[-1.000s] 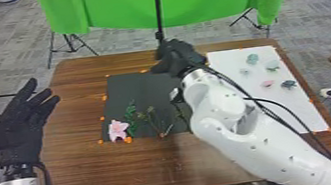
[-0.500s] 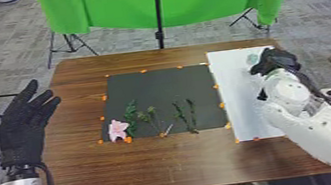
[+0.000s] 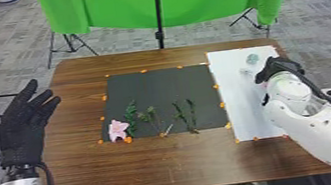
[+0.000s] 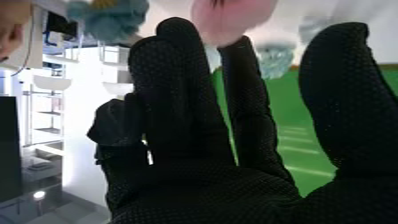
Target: Arrange flowers
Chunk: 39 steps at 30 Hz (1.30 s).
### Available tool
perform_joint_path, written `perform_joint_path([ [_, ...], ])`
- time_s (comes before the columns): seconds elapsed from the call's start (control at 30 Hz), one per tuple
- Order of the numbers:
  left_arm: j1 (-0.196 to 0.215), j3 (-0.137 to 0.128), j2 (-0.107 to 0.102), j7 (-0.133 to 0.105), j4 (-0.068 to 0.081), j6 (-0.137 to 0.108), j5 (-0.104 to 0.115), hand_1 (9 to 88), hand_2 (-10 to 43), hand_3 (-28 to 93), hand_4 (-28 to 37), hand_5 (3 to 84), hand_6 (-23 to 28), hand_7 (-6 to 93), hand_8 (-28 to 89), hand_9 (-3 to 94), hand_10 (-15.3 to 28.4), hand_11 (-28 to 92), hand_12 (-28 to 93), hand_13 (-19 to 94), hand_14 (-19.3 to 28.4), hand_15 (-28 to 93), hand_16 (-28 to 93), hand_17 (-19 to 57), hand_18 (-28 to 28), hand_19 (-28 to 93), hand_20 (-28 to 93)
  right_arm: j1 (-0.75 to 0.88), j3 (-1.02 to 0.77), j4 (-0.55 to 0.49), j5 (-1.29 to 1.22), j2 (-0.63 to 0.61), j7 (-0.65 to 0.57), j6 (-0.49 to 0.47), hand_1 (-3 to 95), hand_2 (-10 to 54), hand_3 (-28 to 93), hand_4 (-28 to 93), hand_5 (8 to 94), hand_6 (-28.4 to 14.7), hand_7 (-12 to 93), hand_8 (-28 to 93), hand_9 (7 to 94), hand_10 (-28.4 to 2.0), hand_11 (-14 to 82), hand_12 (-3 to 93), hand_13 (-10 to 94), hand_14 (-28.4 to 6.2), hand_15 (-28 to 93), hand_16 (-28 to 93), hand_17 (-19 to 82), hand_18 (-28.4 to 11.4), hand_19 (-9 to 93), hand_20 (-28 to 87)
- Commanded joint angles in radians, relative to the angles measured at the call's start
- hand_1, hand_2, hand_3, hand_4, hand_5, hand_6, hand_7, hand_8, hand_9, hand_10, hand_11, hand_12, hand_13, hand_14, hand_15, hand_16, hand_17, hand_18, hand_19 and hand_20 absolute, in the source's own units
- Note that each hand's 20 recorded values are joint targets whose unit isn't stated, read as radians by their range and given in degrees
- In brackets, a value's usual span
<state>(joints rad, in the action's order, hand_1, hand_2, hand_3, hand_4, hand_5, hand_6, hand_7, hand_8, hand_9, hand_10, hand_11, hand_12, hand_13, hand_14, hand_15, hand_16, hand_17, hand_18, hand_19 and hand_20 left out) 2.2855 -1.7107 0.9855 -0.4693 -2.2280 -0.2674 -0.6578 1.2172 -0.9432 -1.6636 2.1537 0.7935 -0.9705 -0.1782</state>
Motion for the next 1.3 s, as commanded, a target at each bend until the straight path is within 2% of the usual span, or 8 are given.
perform_joint_path([
  [0.03, -0.006, 0.008, 0.013, 0.008, 0.011, 0.012, 0.000, 26.3, 9.6, 73, -20.9, 35.0, 8.6, 11.9, -9, 33.1, 19.5, 26, 12, 23, 24.4, 48, -6, -11.3, 19.9, 42, 19, -0.013, 0.060, 0.035, 0.027, 0.014, -0.031, 0.016, 42.1, -9.5, 76, -28, 64.0, 0.6, 17, -12, 71.7, -17.7, 28.7, 15.4, 63, -14.2, 75, 11, 30, -28.3, 93, 56],
  [0.13, -0.009, 0.012, 0.009, 0.009, 0.014, 0.010, 0.001, 26.3, 9.6, 73, -20.9, 35.0, 8.6, 11.9, -9, 33.1, 19.5, 26, 12, 23, 24.5, 48, -6, -11.3, 19.9, 42, 19, -0.020, 0.107, 0.060, 0.074, -0.002, -0.029, 0.130, 50.2, -9.5, 72, -28, 69.6, 0.9, 19, -5, 78.5, -13.8, 22.2, 22.2, 69, -10.1, 70, 16, 34, -28.1, 93, 56],
  [0.2, -0.005, 0.014, 0.008, 0.002, 0.014, 0.011, 0.004, 26.3, 9.6, 73, -20.9, 35.0, 8.6, 11.9, -9, 33.0, 19.5, 26, 12, 23, 24.4, 48, -6, -11.3, 19.9, 42, 19, -0.014, 0.114, 0.054, 0.098, -0.011, -0.024, 0.173, 59.5, -9.5, 66, -28, 81.1, 0.8, 23, 2, 91.3, -7.5, 14.1, 32.4, 78, -6.2, 67, 18, 40, -25.4, 93, 56],
  [0.3, 0.001, 0.012, 0.012, 0.003, 0.014, 0.007, 0.006, 26.3, 9.6, 73, -20.9, 35.0, 8.6, 11.9, -9, 33.0, 19.5, 26, 12, 23, 24.4, 48, -6, -11.3, 19.9, 42, 19, -0.011, 0.123, 0.043, 0.123, -0.022, -0.020, 0.230, 63.7, -9.5, 62, -28, 85.1, 0.6, 22, 3, 93.6, -5.2, 16.9, 32.3, 84, -3.7, 64, 18, 42, -23.9, 93, 55],
  [0.57, 0.001, 0.003, 0.032, 0.021, 0.012, 0.016, -0.009, 26.3, 9.5, 73, -20.9, 35.0, 8.6, 11.9, -9, 33.0, 19.5, 26, 12, 23, 24.5, 48, -6, -11.3, 19.8, 42, 19, -0.002, 0.106, -0.056, 0.160, -0.016, 0.038, 0.307, 63.9, -9.5, 65, -28, 87.3, -0.6, 21, 5, 93.7, -6.0, 19.0, 31.9, 85, -3.1, 62, 20, 44, -23.8, 93, 53],
  [0.8, 0.015, 0.000, 0.034, 0.011, 0.007, 0.015, -0.007, 26.2, 9.5, 73, -21.0, 34.9, 8.6, 12.0, -9, 33.0, 19.5, 26, 12, 23, 24.4, 48, -6, -11.3, 19.9, 42, 19, -0.131, 0.239, -0.124, 0.152, 0.161, 0.245, 0.327, 62.0, -9.5, 68, -28, 87.8, -1.1, 20, 6, 93.7, -6.8, 19.4, 32.1, 85, -3.4, 61, 21, 43, -23.7, 93, 52],
  [1.1, -0.020, 0.001, 0.027, 0.037, 0.009, 0.035, -0.028, 26.1, 9.5, 73, -21.1, 34.9, 8.5, 11.9, -9, 33.0, 19.6, 26, 12, 23, 24.5, 48, -6, -11.3, 19.9, 42, 19, -0.265, 0.401, 0.093, 0.197, 0.533, 0.422, 0.259, 60.7, -9.5, 69, -28, 87.1, -0.6, 20, 6, 93.7, -6.5, 18.7, 32.4, 84, -3.5, 62, 22, 42, -22.9, 93, 52],
  [1.3, -0.083, 0.016, 0.002, 0.068, 0.025, 0.056, -0.045, 26.0, 9.5, 74, -21.2, 34.9, 8.5, 11.9, -9, 33.0, 19.5, 26, 12, 23, 24.5, 48, -6, -11.3, 20.0, 42, 19, -0.311, 0.467, 0.180, 0.219, 0.600, 0.435, 0.209, 60.3, -9.5, 68, -28, 86.4, 0.3, 20, 5, 93.7, -6.4, 17.5, 32.7, 83, -3.6, 63, 22, 41, -22.5, 93, 52],
])
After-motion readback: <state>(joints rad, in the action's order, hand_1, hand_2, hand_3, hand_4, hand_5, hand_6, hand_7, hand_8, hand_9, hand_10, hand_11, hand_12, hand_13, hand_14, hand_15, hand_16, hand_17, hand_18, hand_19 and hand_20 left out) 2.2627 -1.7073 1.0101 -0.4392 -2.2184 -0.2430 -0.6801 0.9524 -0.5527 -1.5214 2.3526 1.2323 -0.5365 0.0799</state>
